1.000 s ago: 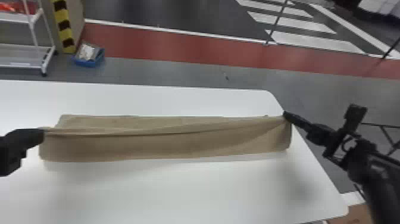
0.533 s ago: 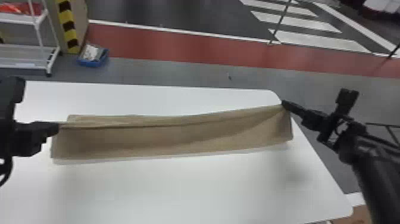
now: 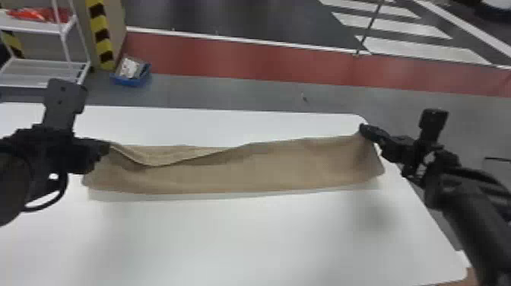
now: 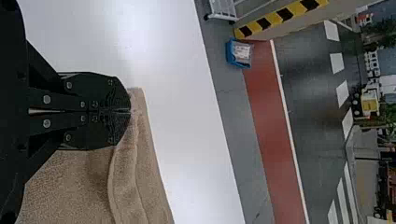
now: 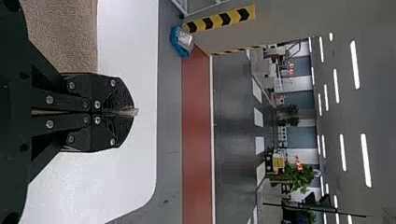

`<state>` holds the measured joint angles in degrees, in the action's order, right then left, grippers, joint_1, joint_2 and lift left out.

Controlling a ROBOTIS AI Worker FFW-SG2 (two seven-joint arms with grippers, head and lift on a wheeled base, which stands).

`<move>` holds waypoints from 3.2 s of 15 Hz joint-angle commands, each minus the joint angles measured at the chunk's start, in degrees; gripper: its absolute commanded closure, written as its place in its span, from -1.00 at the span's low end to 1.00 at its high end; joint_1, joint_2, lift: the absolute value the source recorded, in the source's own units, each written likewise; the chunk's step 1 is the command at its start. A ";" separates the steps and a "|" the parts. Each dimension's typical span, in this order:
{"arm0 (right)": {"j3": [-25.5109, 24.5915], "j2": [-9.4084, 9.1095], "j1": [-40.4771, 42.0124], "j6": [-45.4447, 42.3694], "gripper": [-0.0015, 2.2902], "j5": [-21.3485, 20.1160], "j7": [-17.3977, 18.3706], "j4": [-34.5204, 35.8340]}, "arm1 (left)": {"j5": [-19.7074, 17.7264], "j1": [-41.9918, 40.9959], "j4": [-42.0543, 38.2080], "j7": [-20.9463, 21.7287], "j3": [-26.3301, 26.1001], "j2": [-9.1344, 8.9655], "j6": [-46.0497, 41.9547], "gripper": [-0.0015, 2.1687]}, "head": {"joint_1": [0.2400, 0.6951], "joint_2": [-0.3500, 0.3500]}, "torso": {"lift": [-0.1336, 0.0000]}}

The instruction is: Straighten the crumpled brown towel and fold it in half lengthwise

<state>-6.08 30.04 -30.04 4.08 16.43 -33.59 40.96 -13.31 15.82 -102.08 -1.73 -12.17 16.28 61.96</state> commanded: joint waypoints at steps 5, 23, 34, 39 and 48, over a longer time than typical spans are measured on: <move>1.16 -0.24 0.60 -0.43 -0.98 -2.10 6.44 -0.88 | 2.50 0.96 1.89 -1.35 -1.36 -0.99 -0.48 -0.82 | 0.98 -0.75 | -0.84; -7.98 0.90 12.11 3.79 -0.88 1.15 -0.33 12.48 | -9.89 -14.59 -11.21 -5.92 10.33 0.94 -4.87 -0.92 | 1.00 -0.71 | -0.84; -9.21 1.34 13.16 4.32 -0.87 1.76 -0.86 13.36 | -11.48 -14.59 -7.34 -1.52 10.15 -0.38 -2.06 -0.66 | 1.00 -0.85 | -0.84; -9.21 1.43 13.16 4.32 -0.87 2.29 -0.86 13.53 | -10.25 -14.15 -5.94 -1.17 10.15 -0.29 -2.06 -0.48 | 1.00 -0.86 | -0.84; -9.21 1.43 13.16 4.32 -0.87 2.91 -0.86 14.24 | -10.51 -15.38 -10.07 -1.17 12.96 0.24 3.21 0.58 | 1.00 -0.82 | -0.84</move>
<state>-15.29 31.45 -16.87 8.41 19.18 -34.45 55.19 -23.82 0.83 -111.35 -2.95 -0.16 16.38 64.67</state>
